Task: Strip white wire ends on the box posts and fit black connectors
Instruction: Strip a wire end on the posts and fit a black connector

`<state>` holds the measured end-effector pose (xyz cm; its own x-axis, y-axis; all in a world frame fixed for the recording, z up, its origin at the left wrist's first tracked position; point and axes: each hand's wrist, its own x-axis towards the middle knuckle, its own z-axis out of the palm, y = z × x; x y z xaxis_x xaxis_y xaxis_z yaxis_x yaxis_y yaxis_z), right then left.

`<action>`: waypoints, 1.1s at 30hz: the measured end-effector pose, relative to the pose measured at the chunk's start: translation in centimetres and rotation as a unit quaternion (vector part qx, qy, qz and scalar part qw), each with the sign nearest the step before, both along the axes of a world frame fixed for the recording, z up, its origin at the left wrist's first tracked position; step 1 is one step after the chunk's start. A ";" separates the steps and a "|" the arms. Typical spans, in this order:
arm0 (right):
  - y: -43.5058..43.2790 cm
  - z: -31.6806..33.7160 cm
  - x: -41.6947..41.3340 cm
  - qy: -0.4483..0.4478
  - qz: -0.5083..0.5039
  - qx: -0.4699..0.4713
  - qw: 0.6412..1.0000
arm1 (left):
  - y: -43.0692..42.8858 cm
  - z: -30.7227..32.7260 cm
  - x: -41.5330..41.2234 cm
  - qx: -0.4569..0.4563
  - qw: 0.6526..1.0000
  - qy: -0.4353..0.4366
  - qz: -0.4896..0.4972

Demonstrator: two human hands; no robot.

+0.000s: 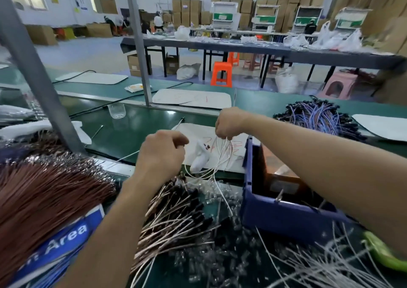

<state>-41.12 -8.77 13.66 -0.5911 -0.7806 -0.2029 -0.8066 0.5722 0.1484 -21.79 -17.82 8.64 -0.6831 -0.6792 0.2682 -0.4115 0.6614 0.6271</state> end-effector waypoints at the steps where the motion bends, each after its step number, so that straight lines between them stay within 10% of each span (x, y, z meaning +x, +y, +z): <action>1: 0.5 0.0 1.6 -0.008 0.006 -0.010 1.000 | -0.1 0.1 0.8 0.000 1.000 -0.026 0.003; 14: 3.8 -9.4 17.3 -0.054 0.132 -0.032 0.989 | 4.5 -6.5 8.8 0.028 0.968 -0.236 -0.076; 33: 8.5 -5.7 18.3 -0.124 0.049 -0.360 0.923 | 5.7 -6.2 10.5 0.209 0.965 0.153 -0.031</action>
